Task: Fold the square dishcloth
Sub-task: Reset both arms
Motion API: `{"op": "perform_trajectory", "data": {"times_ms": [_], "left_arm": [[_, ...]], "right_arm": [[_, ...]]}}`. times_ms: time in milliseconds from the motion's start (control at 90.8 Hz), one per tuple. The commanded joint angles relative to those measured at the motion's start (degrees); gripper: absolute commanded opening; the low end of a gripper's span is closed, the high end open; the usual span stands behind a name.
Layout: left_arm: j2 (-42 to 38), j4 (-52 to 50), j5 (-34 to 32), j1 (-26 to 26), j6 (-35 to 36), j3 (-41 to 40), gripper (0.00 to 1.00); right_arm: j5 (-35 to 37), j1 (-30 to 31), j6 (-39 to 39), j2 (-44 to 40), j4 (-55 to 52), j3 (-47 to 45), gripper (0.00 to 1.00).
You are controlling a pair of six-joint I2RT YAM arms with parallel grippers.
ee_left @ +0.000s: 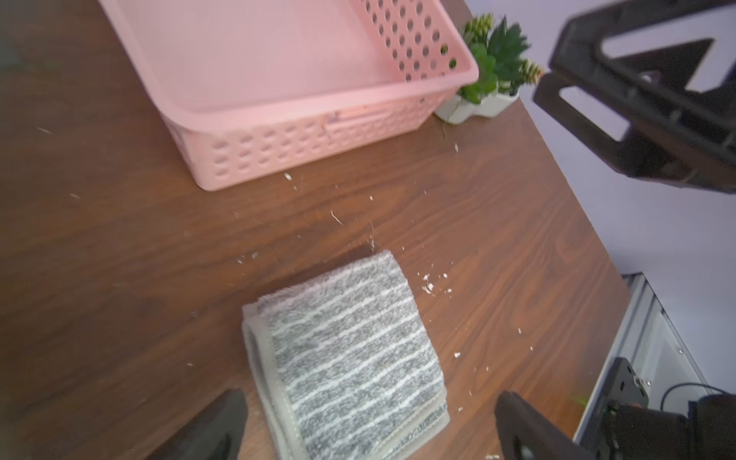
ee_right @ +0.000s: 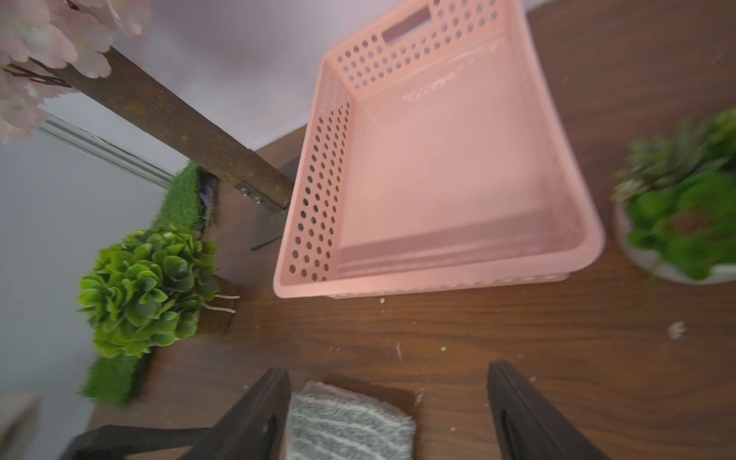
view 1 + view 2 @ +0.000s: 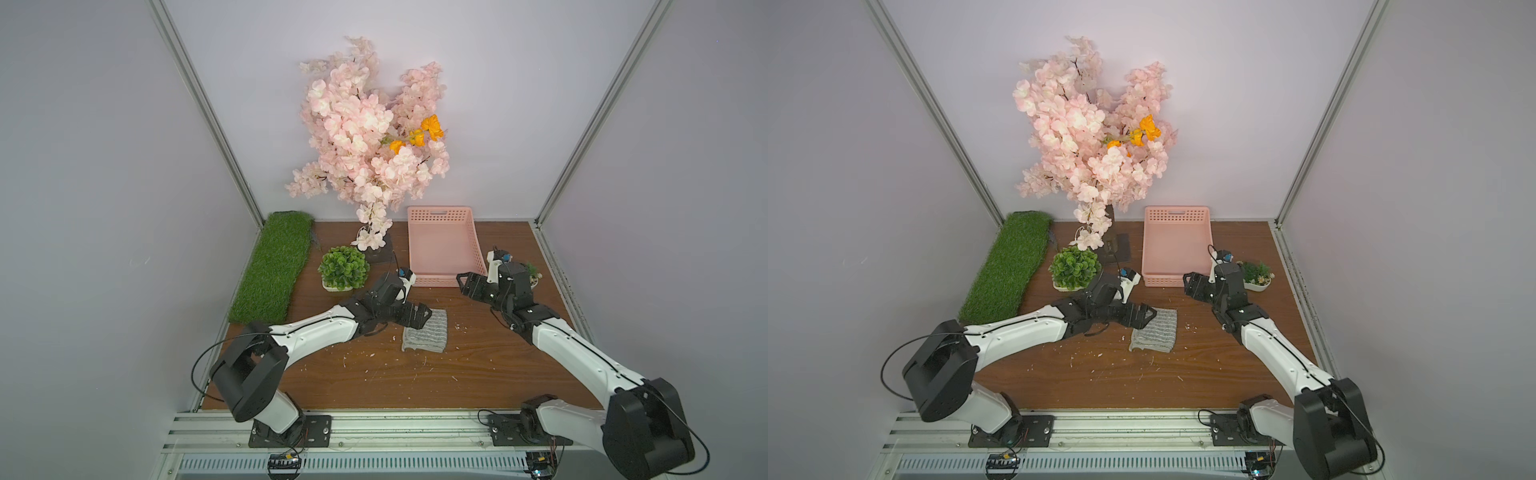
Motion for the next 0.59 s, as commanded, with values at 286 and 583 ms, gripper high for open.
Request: {"op": "perform_trajectory", "data": {"times_ms": [286, 583], "left_arm": [[-14.32, -3.65, -16.38, 13.4, -7.13, -8.71, 1.0], [-17.27, -3.98, -23.45, 19.64, -8.87, -13.06, 0.99]], "right_arm": [[20.7, -2.81, -7.07, -12.61, -4.79, -3.14, 0.99], [29.92, -2.86, -10.86, -19.43, 3.92, -11.39, 0.99]]}}
